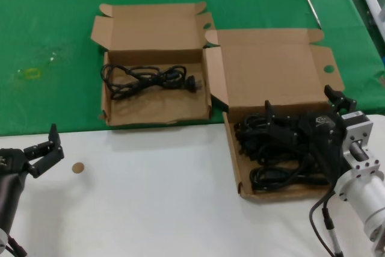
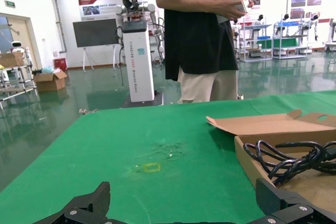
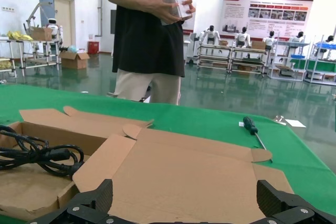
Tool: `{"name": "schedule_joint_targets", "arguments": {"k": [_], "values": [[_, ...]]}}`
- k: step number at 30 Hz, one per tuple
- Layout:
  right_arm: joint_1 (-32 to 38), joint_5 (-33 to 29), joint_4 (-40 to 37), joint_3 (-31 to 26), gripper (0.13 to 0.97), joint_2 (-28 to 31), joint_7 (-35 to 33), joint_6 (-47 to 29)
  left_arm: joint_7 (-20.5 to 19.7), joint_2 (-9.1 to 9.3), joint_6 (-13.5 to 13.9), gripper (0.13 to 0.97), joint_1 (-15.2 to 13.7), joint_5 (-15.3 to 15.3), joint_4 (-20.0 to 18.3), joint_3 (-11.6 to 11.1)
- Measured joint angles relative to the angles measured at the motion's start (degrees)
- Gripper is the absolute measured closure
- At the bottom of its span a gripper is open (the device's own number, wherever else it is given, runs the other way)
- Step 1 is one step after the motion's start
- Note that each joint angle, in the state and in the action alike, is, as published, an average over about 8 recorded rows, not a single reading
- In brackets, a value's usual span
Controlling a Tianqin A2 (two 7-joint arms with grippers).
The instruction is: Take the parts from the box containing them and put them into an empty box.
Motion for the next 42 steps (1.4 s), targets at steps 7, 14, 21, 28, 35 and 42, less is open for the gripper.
{"name": "schedule_joint_targets", "arguments": {"k": [7, 14, 21, 28, 35, 42], "values": [[0.00, 0.00, 0.00, 0.00, 0.129, 0.00, 0.00, 0.00, 0.00, 0.00, 0.00, 0.132, 0.00, 0.00, 0.00, 0.00], [0.00, 0.00, 0.00, 0.00, 0.129, 0.00, 0.00, 0.00, 0.00, 0.00, 0.00, 0.132, 0.00, 0.00, 0.00, 0.00], [0.00, 0.00, 0.00, 0.00, 0.129, 0.00, 0.00, 0.00, 0.00, 0.00, 0.00, 0.132, 0.00, 0.00, 0.00, 0.00], [0.00, 0.00, 0.00, 0.00, 0.129, 0.00, 0.00, 0.00, 0.01, 0.00, 0.00, 0.132, 0.00, 0.00, 0.00, 0.00], [0.00, 0.00, 0.00, 0.00, 0.129, 0.00, 0.00, 0.00, 0.01, 0.00, 0.00, 0.132, 0.00, 0.00, 0.00, 0.00], [0.00, 0.00, 0.00, 0.00, 0.129, 0.00, 0.00, 0.00, 0.01, 0.00, 0.00, 0.132, 0.00, 0.00, 0.00, 0.00]]}}
